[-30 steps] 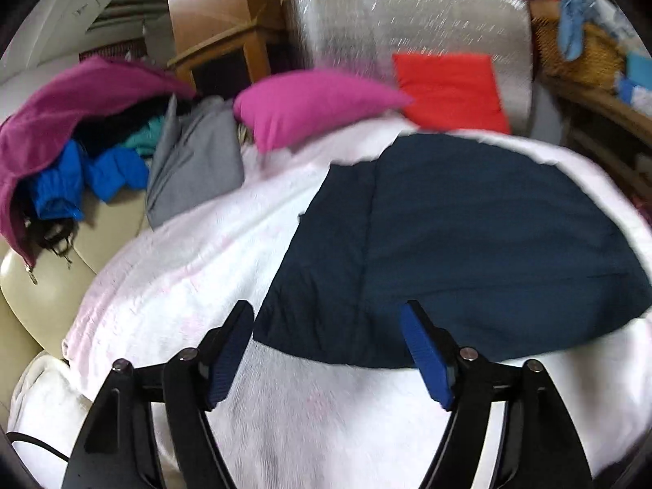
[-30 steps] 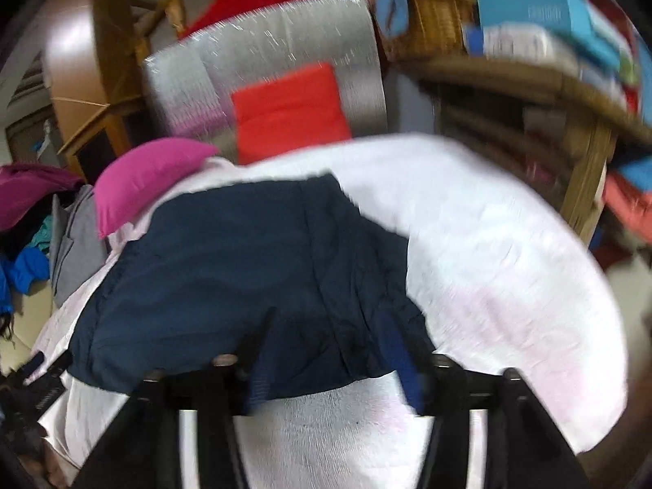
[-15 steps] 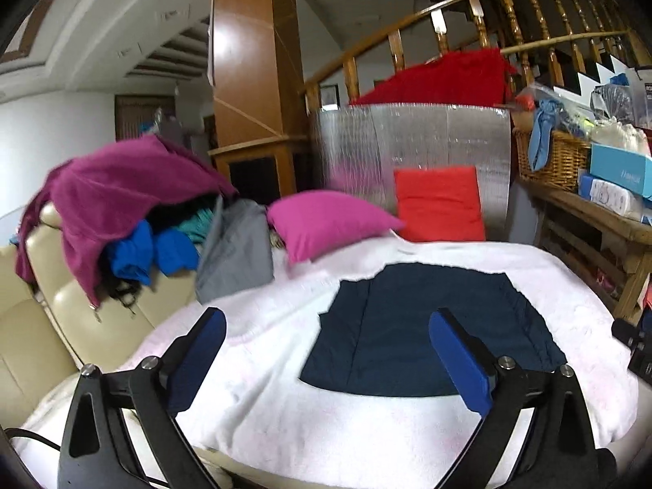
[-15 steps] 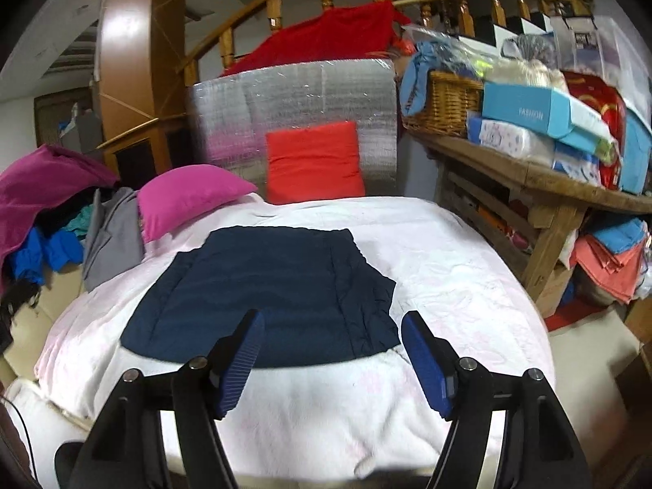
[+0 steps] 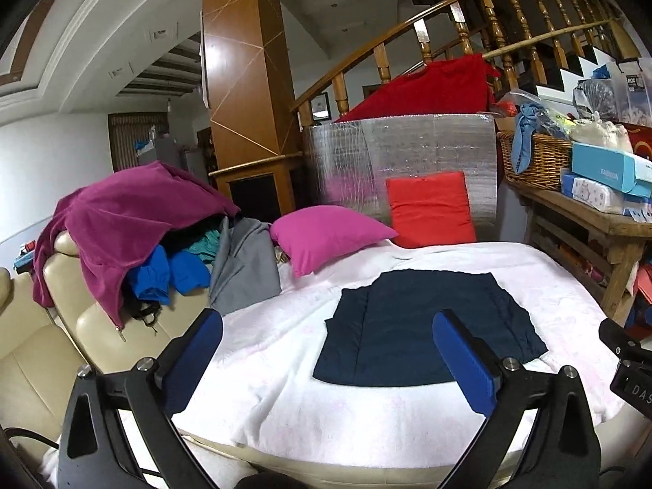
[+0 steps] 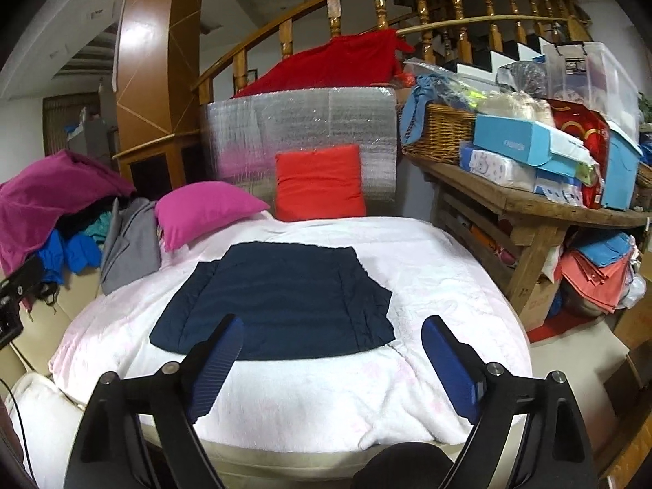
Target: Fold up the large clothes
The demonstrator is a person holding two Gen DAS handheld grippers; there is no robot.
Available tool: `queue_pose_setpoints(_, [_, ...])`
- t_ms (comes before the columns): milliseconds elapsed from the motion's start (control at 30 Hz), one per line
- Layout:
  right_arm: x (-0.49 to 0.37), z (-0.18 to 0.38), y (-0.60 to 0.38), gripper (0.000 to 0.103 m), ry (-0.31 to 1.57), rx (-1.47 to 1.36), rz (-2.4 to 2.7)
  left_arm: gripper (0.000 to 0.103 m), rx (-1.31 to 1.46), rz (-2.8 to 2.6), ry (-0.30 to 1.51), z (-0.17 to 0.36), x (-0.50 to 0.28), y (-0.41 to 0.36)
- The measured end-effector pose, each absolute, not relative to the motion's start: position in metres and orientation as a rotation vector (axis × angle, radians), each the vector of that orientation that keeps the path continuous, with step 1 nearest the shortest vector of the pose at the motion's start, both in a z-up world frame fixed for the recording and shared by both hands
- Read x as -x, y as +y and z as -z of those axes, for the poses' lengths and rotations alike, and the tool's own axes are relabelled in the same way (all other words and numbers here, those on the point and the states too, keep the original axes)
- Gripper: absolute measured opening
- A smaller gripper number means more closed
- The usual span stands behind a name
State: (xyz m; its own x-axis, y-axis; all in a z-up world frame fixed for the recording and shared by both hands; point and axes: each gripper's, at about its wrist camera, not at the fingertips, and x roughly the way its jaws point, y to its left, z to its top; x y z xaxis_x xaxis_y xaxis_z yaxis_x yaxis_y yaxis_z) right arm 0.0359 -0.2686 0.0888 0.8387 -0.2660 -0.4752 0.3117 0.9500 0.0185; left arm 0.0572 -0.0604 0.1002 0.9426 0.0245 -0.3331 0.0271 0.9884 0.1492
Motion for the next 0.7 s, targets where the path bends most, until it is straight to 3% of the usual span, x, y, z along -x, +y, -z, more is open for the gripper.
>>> queue_pose_setpoints(700, [-0.029, -0.096, -0.247, 0.092, 0.473, -0.097, 0.294, 0.103, -0.125, 0.016, 0.322, -0.107, -0.043, -0.044])
